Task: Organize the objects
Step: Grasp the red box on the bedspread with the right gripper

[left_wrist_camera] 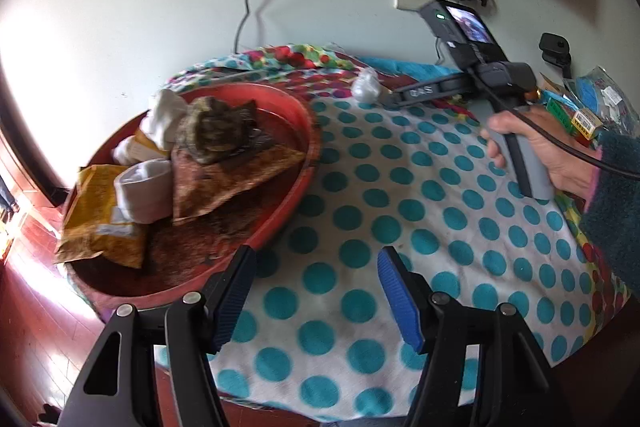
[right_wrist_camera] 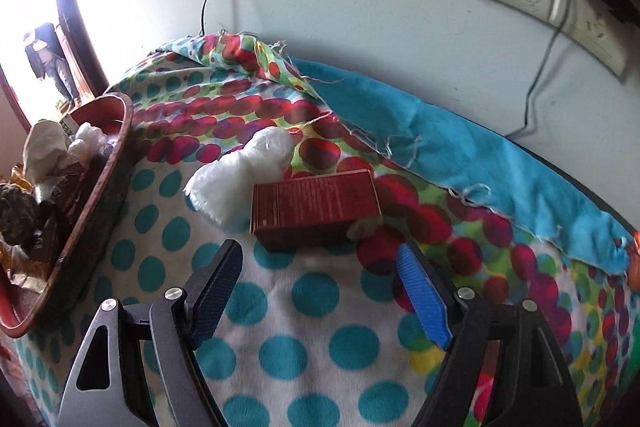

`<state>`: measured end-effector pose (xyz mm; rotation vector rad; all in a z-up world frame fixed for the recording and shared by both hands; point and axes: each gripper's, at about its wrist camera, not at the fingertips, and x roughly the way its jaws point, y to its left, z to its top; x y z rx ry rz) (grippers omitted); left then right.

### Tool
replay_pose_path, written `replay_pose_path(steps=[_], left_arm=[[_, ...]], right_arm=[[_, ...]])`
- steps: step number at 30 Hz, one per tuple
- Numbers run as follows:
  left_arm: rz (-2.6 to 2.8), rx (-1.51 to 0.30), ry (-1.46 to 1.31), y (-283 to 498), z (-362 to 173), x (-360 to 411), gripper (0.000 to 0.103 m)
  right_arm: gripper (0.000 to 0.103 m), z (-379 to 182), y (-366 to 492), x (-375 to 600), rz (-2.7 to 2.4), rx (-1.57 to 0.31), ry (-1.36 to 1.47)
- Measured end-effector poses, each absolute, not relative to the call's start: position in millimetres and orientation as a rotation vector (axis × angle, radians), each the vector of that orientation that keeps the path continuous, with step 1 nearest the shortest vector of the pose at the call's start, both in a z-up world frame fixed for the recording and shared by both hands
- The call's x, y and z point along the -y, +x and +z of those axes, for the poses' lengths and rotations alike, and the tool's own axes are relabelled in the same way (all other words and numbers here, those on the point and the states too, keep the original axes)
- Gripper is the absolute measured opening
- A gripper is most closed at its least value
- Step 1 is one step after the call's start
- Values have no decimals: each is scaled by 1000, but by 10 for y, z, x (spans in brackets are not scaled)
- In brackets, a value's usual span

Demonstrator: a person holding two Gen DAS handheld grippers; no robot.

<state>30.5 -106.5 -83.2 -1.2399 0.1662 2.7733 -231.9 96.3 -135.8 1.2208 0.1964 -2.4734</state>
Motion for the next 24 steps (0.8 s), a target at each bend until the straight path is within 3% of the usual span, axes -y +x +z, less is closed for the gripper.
replay_pose_path(steps=[6, 9, 17, 24], left_arm=[[2760, -157, -1277, 195, -913, 1010, 65], [2764, -150, -1290, 146, -914, 1007, 65], [2753, -160, -1241, -57, -890, 831, 65], [2694, -215, -1134, -409, -855, 490, 66]], right_arm=[[78, -1390, -2430, -897, -2463, -192, 1222], [62, -1372, -2411, -893, -2466, -207, 1204], [62, -1297, -2086, -1242, -2505, -189, 1148], [62, -1315, -1703, -1857, -2523, -50, 1214]])
